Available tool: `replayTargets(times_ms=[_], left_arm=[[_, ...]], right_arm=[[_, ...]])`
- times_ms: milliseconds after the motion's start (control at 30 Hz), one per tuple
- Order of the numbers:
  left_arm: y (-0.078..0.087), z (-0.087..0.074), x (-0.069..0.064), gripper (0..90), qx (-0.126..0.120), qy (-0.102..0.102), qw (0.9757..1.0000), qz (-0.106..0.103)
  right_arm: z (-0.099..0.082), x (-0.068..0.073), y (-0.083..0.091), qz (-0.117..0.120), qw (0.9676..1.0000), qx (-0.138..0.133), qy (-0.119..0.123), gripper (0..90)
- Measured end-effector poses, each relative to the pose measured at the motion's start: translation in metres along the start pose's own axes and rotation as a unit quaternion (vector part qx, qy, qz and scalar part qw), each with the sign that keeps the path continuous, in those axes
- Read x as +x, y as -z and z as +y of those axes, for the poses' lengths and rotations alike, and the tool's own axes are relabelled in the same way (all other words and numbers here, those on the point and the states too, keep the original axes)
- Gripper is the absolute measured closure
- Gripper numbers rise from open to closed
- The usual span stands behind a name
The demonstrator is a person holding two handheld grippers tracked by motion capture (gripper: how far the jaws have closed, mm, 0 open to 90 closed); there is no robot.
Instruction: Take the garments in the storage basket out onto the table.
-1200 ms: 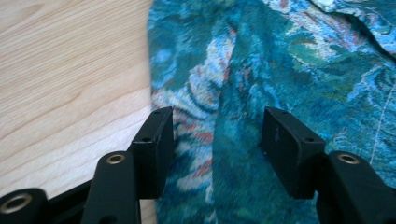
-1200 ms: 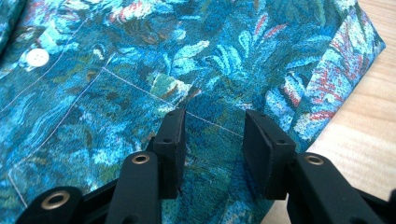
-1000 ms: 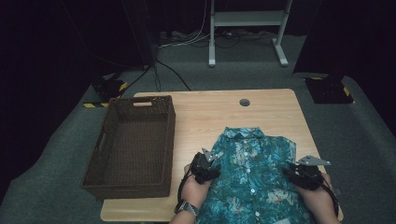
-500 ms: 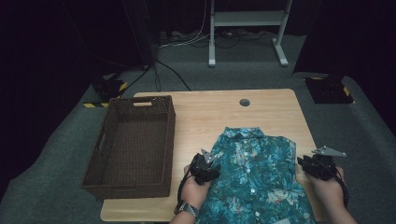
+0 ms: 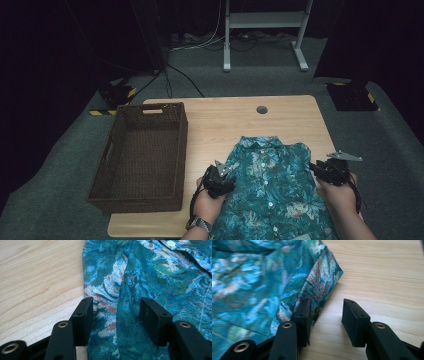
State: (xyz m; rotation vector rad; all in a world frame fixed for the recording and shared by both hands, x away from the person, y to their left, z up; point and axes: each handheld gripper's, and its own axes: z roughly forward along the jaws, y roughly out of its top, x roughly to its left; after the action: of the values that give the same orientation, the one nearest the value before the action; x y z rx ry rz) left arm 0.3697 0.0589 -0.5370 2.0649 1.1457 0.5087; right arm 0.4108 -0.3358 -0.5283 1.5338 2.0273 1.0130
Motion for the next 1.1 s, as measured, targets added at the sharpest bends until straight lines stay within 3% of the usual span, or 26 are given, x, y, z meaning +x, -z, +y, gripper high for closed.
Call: replayTargets(times_ms=[267, 600, 933, 1100], left_arm=[[0.000, -0.001, 0.000, 45.1, -0.004, 0.000, 1.0000, 0.000], [0.000, -0.002, 0.000, 45.1, -0.007, 0.001, 1.0000, 0.001], [0.000, -0.003, -0.001, 45.2, -0.010, 0.005, 0.9999, 0.003], [0.000, -0.003, -0.001, 45.2, -0.010, 0.005, 0.9999, 0.003]], right_arm=[[0.003, 0.025, -0.003, 0.024, 0.9996, -0.003, 0.013, 58.4], [0.003, 0.056, -0.019, 0.038, 0.9977, 0.017, 0.055, 61.1], [0.004, 0.044, -0.008, 0.031, 0.9988, -0.003, 0.038, 57.9], [0.005, 0.037, -0.010, 0.021, 0.9994, 0.003, 0.026, 58.5]])
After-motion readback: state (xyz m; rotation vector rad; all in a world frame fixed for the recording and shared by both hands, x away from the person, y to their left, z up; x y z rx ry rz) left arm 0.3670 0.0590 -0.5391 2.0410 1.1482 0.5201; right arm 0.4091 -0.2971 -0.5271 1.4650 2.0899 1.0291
